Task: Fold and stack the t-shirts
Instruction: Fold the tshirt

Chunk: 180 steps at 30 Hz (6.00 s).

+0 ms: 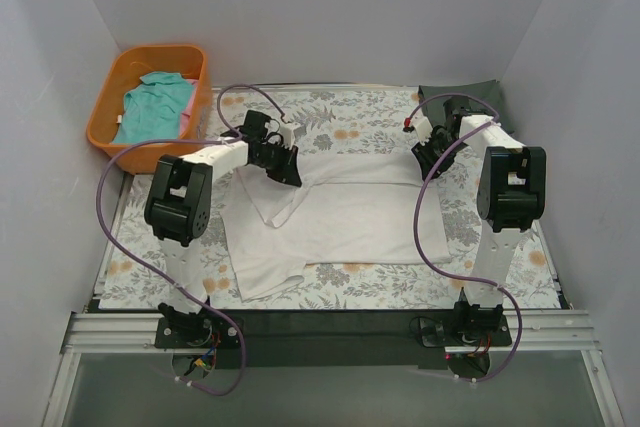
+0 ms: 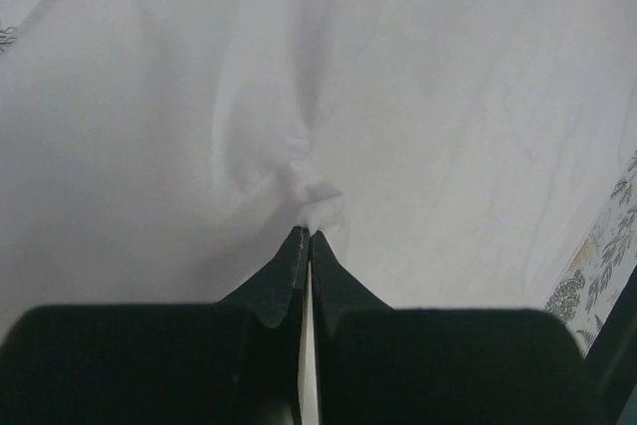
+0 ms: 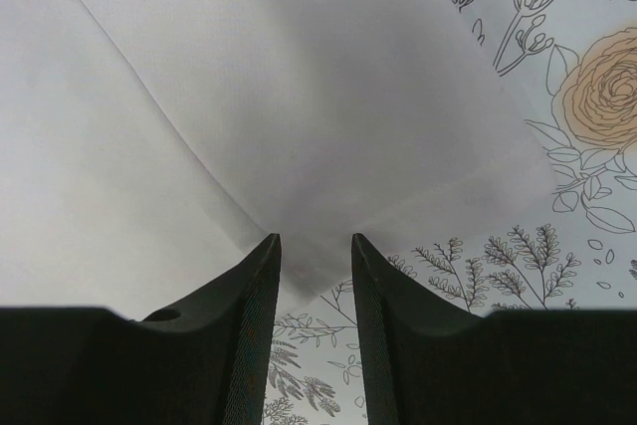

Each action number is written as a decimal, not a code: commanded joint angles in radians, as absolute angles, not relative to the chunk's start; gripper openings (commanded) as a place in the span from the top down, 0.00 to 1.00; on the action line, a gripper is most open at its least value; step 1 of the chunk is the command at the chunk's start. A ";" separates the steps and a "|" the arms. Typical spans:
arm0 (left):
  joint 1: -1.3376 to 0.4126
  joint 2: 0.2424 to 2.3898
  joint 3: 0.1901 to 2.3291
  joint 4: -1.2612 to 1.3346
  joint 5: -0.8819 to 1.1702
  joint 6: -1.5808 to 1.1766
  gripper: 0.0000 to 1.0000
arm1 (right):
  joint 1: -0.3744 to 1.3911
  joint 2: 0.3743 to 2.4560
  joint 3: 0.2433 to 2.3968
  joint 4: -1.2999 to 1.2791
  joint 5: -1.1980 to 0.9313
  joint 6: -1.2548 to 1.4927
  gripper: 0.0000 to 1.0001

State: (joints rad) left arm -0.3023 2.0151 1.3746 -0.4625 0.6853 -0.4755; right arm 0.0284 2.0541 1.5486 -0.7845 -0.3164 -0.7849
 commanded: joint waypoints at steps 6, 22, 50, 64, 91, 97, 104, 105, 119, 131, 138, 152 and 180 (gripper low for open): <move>-0.408 1.849 1.284 -0.482 0.700 -0.347 1.00 | 0.028 2.042 1.594 -0.804 -0.328 -0.778 0.65; -0.267 1.735 1.302 -0.532 0.649 -0.469 0.60 | 0.054 2.042 1.605 -0.821 -0.322 -0.795 0.61; -0.058 1.942 1.523 -0.526 0.330 -0.528 0.57 | 0.078 2.022 1.693 -0.784 -0.261 -0.799 0.63; -0.118 2.003 1.440 -0.505 0.367 -0.630 0.70 | 0.081 2.220 1.775 -0.746 -0.157 -0.704 0.75; -0.051 1.759 1.536 -0.682 0.629 -0.318 0.47 | 0.110 1.817 1.530 -0.724 -0.308 -0.807 0.40; -0.066 1.481 1.136 -0.808 0.603 -0.065 0.47 | 0.118 1.579 1.232 -0.798 -0.279 -0.965 0.48; -0.092 1.284 0.872 -0.784 0.535 0.055 0.50 | 0.158 1.430 0.965 -0.737 -0.206 -0.996 0.53; -0.092 1.285 0.861 -0.784 0.529 0.055 0.50 | 0.170 1.424 0.915 -0.686 -0.190 -0.993 0.53; -0.120 1.348 0.790 -0.687 0.492 0.107 0.52 | 0.215 1.445 0.735 -0.486 -0.029 -0.997 0.65; -0.201 1.361 0.583 -0.543 0.318 0.175 0.63 | 0.216 1.471 0.716 -0.482 -0.018 -0.966 0.90; -0.206 1.336 0.557 -0.549 0.314 0.190 0.98 | 0.219 1.460 0.713 -0.489 -0.011 -0.962 0.99; -0.186 1.011 0.667 -0.876 0.431 0.180 1.00 | 0.216 1.260 0.750 -0.633 -0.054 -0.962 0.99; -0.023 1.571 1.216 -0.632 0.532 -0.015 1.00 | 0.144 1.758 1.338 -0.666 -0.097 -0.999 0.99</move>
